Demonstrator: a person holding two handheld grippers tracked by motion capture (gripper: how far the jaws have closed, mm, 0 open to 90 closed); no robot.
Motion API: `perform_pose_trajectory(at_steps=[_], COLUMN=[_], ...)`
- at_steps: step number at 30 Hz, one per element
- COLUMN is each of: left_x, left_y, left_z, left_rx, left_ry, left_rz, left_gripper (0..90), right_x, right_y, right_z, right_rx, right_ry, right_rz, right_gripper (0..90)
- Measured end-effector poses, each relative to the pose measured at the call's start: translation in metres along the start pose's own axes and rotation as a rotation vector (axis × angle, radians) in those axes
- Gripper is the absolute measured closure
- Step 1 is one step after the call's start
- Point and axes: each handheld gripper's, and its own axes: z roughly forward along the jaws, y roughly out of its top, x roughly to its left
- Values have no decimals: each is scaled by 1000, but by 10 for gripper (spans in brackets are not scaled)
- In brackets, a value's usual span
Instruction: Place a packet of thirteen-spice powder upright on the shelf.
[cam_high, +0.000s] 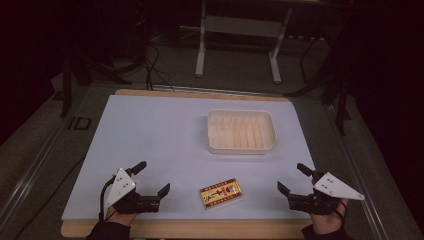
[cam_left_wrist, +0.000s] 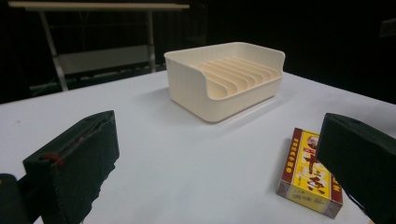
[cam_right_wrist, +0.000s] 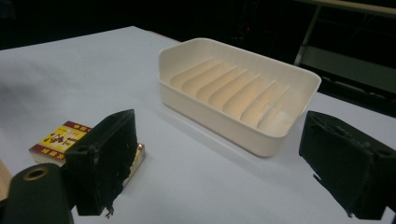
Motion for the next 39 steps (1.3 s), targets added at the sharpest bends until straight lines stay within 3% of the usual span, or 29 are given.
perform_pose_trajectory(at_steps=[4, 7, 10, 12, 17, 23, 31, 39], left_x=[-1, -1, 0, 0, -1, -3, -8, -18], left_y=[3, 6, 8, 10, 11, 10, 16, 28], left_z=[0, 0, 0, -2, -3, 0, 4, 17], left_rx=[26, 69, 79, 82, 65, 95, 113, 138], left_ry=[-8, 19, 1, -42, -69, -60, -102, -186], left_rz=[-26, -43, -62, -64, -49, -24, 4, -1], left_gripper=[4, 4, 4, 4, 4, 4, 4, 4], right_x=[0, 0, 0, 0, 0, -1, -1, -1], right_y=[1, 1, 1, 1, 1, 0, 2, 6], right_z=[-1, -2, -1, -1, -3, -2, -4, -5], right_rx=[5, 2, 4, 6, 0, 2, -5, -36], right_ry=[4, 14, 15, 15, 16, 17, 18, 37], right_rz=[0, 0, 0, 0, 6, 13, 13, 35], right_gripper=[127, 127, 127, 127, 127, 126, 126, 115])
